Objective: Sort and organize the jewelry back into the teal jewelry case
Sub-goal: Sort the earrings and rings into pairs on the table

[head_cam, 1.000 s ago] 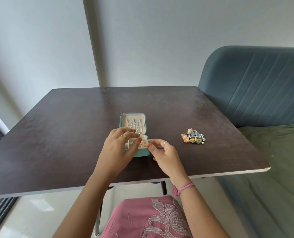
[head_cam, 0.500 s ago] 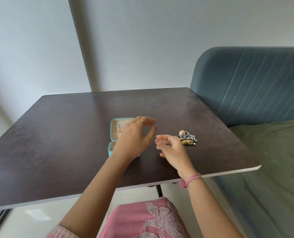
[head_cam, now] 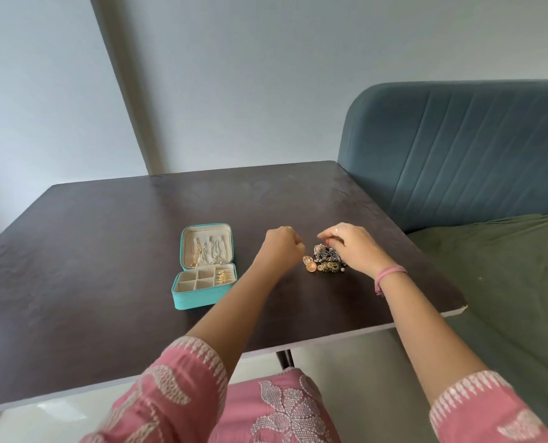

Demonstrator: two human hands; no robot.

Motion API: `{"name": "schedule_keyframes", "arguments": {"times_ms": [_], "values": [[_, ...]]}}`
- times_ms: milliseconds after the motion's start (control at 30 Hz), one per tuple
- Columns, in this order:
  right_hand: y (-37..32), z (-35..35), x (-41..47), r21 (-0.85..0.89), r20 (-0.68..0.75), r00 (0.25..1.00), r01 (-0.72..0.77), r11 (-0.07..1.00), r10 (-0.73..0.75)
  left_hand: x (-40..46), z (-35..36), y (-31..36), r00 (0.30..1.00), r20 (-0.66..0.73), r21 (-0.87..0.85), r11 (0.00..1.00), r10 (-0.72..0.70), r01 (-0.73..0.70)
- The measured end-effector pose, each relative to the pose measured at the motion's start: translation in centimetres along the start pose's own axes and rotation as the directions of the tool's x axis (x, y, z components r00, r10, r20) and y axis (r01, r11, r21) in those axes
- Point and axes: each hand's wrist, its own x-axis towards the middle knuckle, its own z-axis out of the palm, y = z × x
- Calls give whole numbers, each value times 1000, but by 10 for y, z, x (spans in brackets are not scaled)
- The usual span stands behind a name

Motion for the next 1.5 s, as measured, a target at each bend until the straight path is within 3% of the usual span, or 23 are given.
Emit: {"name": "schedule_keyframes", "arguments": {"times_ms": [233,400,567,800,1000,1100,1233,1300,1367,1500], "values": [[-8,-2,24,-259,276,959,139,956,-65,16,19,6,985,107,43,990,-135,131],[-16,-3,29,-327,359,932,185,927,-59,17,24,13,978,122,74,985,-166,158],[-17,-2,32,-330,346,936,185,926,-63,15,21,17,975,143,49,985,-172,166],[-4,-10,24,-170,264,963,101,980,-54,7,11,10,981,155,-18,993,-114,118],[4,-12,7,158,13,1000,19,987,-21,-3,4,1,996,68,-123,990,-61,69],[3,-8,2,421,-136,988,-4,907,67,-6,-2,-2,999,23,-219,975,-22,27],[-3,-5,-3,735,-189,955,-16,678,227,-10,-13,-4,1000,-4,-416,909,30,-29],[-4,-6,-4,750,-187,956,-9,662,226,-14,-18,-5,999,-13,-545,838,36,-37],[-5,-9,-5,700,-185,966,0,714,181,-16,-21,-7,999,-31,-599,799,41,-51],[-7,-17,-7,634,-167,976,0,773,138,-14,-27,-9,996,-50,-539,837,74,-89]]}}
